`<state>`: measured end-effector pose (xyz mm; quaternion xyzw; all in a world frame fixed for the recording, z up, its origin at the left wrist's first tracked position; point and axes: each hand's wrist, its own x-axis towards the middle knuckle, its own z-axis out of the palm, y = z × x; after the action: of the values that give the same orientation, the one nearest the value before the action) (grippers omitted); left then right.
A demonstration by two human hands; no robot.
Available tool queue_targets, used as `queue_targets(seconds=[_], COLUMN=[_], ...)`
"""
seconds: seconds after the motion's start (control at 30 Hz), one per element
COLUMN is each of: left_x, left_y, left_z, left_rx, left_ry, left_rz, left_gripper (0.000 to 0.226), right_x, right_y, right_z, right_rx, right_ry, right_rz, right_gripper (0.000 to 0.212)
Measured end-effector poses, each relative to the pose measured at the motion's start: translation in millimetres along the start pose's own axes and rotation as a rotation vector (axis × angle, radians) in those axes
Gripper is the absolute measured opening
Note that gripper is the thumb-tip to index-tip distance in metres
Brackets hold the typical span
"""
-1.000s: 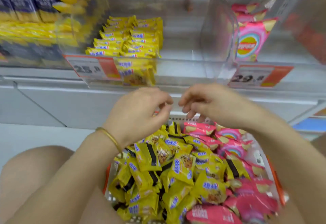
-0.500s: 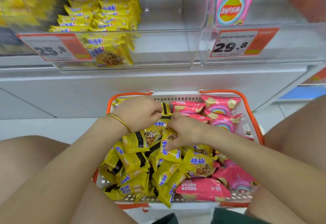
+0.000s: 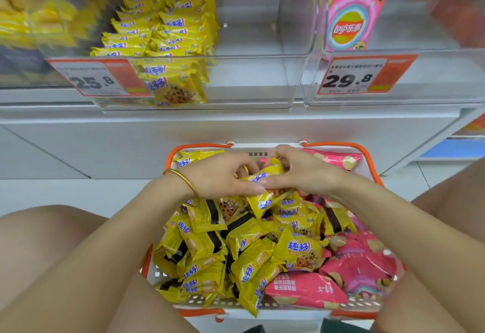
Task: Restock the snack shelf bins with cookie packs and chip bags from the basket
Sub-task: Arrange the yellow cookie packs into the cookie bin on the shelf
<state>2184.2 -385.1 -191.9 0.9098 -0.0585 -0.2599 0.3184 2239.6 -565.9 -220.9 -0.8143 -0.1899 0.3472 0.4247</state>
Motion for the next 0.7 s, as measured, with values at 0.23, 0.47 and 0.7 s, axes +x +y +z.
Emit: queue_targets(seconds=[0.23,0.47,0.7], left_x=[-31,-24,14], left_y=[37,33,-3], left_z=[-68,-163,-184], left_rx=[-0.417,-0.014,0.506], left_ry=[0.22,1.005,0.553], left_rz=[0.257,0.261,0.076], left_gripper=[0.03,0.022,0.041], right_x=[-38,9,155], right_y=[-97,-213,-206], right_z=[-46,-96,-104], right_rx=[-0.027,-0.45,-0.951], right_ry=[0.005,0.597,0.692], right_rz=[-0.183,-0.397,-0.01], right_gripper=[0.046,0.032,0.049])
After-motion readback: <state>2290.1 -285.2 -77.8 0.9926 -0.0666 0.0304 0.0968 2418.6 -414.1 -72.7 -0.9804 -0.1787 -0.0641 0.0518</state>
